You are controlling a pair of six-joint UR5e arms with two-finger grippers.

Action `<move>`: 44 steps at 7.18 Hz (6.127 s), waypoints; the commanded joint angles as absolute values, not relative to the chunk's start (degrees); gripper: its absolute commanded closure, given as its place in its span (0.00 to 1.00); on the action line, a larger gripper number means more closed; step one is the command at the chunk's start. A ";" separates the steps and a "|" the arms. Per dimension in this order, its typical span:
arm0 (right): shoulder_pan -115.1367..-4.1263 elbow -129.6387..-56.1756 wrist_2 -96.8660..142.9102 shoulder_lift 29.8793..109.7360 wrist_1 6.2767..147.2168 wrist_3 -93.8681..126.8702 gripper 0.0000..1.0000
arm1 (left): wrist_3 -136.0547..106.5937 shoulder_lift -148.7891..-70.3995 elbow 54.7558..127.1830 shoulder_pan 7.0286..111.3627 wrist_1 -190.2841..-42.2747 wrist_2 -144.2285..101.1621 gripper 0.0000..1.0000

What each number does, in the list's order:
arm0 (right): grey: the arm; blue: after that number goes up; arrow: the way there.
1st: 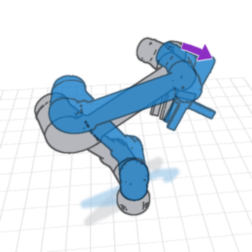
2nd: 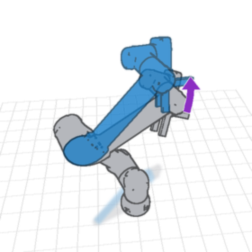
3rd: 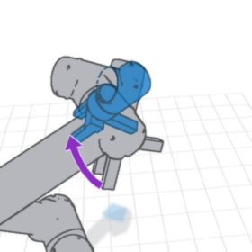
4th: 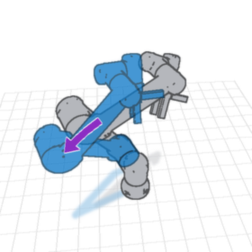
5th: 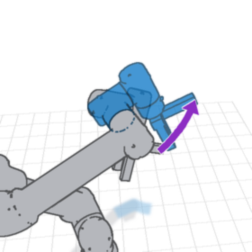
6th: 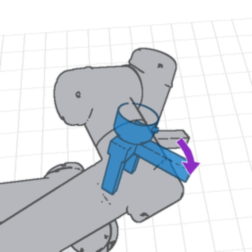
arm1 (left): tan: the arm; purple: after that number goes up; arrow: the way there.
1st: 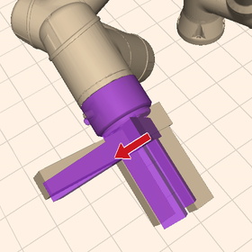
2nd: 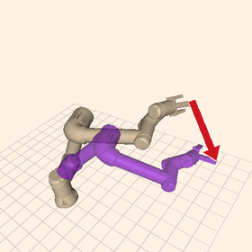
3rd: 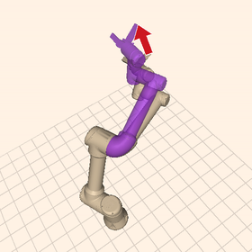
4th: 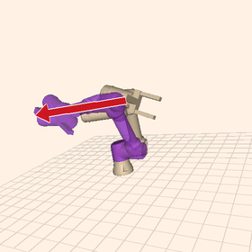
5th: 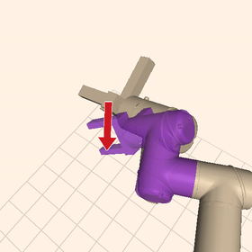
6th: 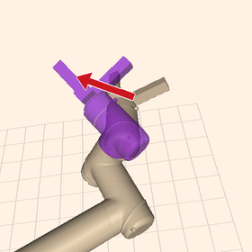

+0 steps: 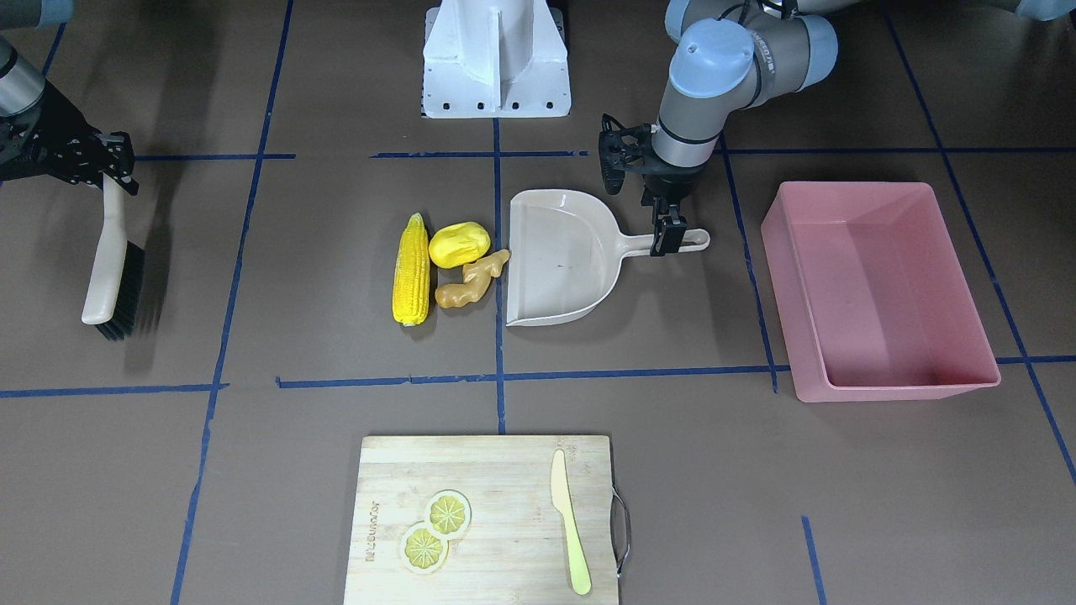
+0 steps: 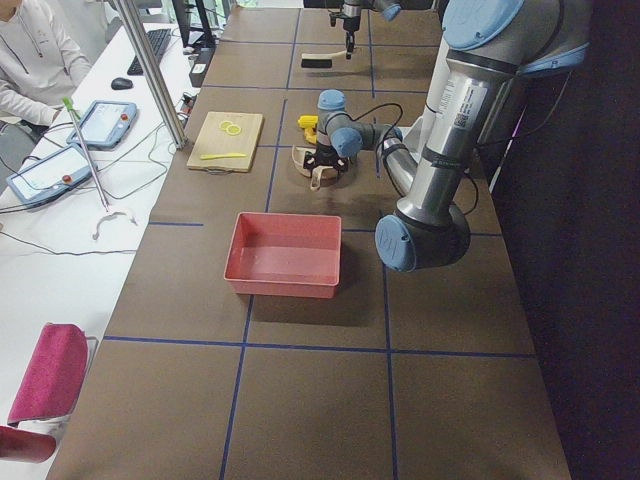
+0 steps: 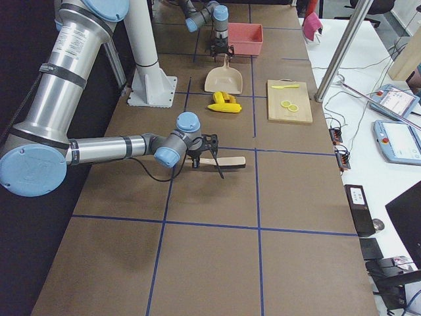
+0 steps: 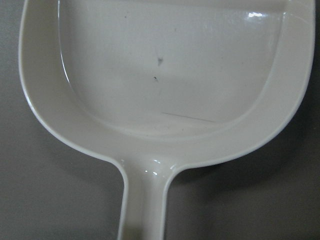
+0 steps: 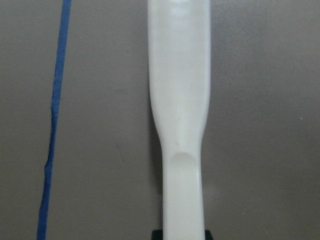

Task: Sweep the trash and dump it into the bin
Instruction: 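Hold the dustpan with the left gripper while the right gripper brings the brush over, then sweep the corn, squash and ginger into the dustpan with the right gripper's brush, then lift the dustpan toward the pink bin with the left gripper while the right withdraws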

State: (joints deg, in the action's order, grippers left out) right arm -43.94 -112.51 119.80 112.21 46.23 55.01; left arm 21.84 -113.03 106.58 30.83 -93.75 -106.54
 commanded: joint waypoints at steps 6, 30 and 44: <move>-36.51 -116.09 119.18 108.11 46.58 60.78 1.00 | 24.52 -115.05 103.89 29.79 -92.99 -99.41 0.81; -21.18 -116.72 110.57 71.02 89.47 71.02 1.00 | 19.00 -135.96 91.16 24.08 -82.52 -87.89 1.00; -41.21 -130.69 120.94 89.01 90.00 66.04 1.00 | 16.17 -115.09 111.32 41.10 -100.55 -107.11 1.00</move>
